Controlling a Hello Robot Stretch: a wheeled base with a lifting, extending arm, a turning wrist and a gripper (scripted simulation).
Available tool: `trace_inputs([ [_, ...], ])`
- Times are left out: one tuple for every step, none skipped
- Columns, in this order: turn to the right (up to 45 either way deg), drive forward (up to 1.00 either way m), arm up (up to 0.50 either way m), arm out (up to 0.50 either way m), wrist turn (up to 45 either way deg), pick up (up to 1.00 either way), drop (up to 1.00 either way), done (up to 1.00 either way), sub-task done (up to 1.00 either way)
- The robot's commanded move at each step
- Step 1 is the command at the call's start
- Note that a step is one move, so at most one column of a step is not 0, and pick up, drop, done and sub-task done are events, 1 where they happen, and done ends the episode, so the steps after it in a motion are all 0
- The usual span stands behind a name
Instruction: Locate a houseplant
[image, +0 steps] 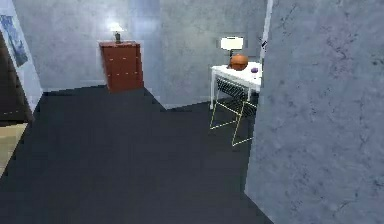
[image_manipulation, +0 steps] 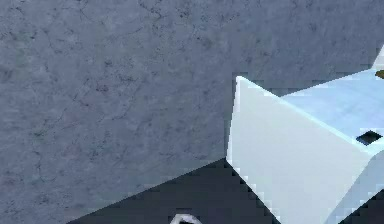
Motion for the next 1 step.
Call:
trace_inputs([
  [3.0, 0.00, 0.00, 0.00, 0.0, 0.00, 0.00, 0.00, 0.00],
])
